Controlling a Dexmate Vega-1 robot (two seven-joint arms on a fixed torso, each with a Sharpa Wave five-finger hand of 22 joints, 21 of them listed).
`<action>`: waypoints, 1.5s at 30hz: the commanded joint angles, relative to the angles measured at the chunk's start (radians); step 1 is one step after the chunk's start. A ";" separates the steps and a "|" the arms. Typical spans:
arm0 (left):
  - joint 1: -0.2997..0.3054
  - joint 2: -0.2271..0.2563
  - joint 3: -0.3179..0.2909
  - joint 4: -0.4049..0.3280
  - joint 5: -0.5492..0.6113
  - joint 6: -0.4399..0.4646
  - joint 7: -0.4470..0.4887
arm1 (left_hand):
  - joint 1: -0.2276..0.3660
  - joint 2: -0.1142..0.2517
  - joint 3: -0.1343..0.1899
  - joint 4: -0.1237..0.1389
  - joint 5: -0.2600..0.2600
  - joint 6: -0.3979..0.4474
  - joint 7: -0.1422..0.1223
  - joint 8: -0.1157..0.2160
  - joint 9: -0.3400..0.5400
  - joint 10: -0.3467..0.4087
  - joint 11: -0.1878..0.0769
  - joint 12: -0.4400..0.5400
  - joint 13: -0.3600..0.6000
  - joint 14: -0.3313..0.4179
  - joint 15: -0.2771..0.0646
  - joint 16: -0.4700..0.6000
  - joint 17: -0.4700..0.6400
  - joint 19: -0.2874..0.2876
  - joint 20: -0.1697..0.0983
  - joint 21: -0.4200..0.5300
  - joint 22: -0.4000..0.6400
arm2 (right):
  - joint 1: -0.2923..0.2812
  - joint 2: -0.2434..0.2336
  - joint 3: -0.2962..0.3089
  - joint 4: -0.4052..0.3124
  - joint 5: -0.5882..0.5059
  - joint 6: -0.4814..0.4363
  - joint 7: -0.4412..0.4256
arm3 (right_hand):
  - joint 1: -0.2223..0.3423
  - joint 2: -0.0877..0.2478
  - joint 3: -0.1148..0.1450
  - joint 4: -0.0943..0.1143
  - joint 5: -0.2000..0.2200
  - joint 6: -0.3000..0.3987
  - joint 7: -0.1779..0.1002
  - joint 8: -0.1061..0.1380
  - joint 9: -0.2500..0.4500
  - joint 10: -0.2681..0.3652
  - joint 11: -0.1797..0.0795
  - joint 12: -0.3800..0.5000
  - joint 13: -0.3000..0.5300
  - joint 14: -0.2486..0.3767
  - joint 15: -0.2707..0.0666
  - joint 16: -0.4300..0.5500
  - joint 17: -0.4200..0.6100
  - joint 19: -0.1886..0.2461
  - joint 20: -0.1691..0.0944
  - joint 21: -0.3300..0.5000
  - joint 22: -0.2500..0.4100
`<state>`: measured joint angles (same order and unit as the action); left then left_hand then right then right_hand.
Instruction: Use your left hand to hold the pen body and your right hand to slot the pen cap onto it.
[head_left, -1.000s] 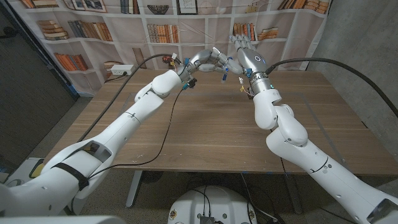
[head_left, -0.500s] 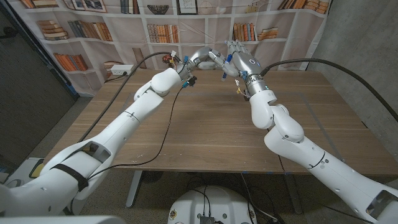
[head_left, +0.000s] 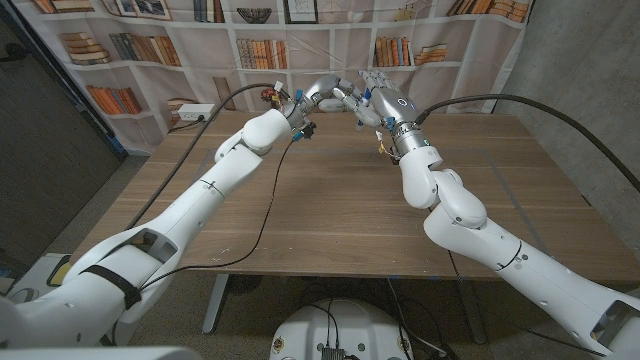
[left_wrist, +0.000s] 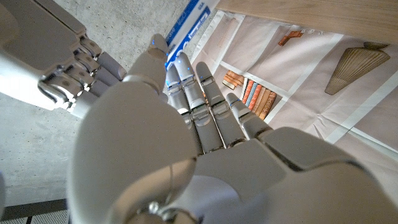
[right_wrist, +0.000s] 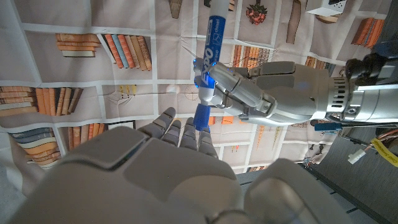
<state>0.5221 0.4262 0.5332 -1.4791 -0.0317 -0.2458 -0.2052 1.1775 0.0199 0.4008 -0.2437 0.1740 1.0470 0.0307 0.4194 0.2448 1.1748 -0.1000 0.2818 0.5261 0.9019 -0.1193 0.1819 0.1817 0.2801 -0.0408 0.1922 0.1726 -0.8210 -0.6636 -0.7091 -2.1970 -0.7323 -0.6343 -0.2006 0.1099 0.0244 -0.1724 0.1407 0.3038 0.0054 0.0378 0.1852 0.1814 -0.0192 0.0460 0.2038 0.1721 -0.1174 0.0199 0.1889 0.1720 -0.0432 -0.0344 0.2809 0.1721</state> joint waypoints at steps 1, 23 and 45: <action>0.002 -0.001 -0.002 0.002 -0.008 -0.005 -0.001 | 0.001 0.007 0.159 0.151 0.004 0.015 0.014 0.007 0.003 0.026 -0.016 0.004 0.001 0.009 -0.087 0.007 0.001 0.005 -0.051 0.002 0.000 | 0.012 -0.004 -0.019 0.011 0.012 -0.013 -0.016 | -0.006 -0.003 -0.009 -0.006 0.014 -0.004 0.011 0.004 0.000 0.021 0.001 0.007 0.001 0.023 -0.003 0.007 0.003 0.027 -0.047 0.000 0.003; -0.006 -0.006 -0.009 0.017 -0.006 -0.022 0.011 | 0.001 0.007 0.160 0.148 0.003 0.014 0.017 0.006 0.003 0.026 -0.019 0.004 0.003 0.011 -0.089 0.008 0.002 0.006 -0.051 0.002 0.000 | 0.048 0.005 -0.051 0.047 0.020 -0.033 -0.005 | 0.003 0.000 -0.013 -0.014 0.023 0.012 0.035 0.011 -0.001 0.033 0.005 0.005 0.001 0.036 -0.001 0.003 0.002 0.038 -0.046 -0.013 0.003; -0.018 -0.004 -0.006 0.022 0.011 -0.019 0.023 | 0.000 0.007 0.159 0.145 0.003 0.021 0.021 0.005 0.000 0.029 -0.014 0.007 0.006 0.020 -0.088 0.012 0.004 0.010 -0.054 0.003 0.000 | 0.100 -0.020 -0.115 0.033 -0.086 -0.113 0.103 | 0.008 0.007 -0.023 -0.020 0.034 0.112 0.013 0.034 -0.001 0.090 0.001 0.012 0.001 0.082 -0.008 0.004 0.003 0.078 -0.049 -0.026 0.005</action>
<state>0.5106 0.4219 0.5254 -1.4604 -0.0287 -0.2652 -0.1869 1.1776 0.0198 0.4054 -0.2483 0.1728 1.0559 0.0395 0.4242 0.2449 1.1770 -0.0978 0.2823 0.5265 0.9149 -0.1247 0.1897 0.1842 0.2801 -0.0408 0.1922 0.1726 -0.7395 -0.6757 -0.7961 -2.1614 -0.7648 -0.7223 -0.1394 0.1101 0.0243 -0.1904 0.1226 0.3330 0.1040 0.0500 0.2113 0.1817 0.0631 0.0459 0.2076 0.1723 -0.0405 0.0141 0.1925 0.1723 0.0301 -0.0339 0.2577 0.1748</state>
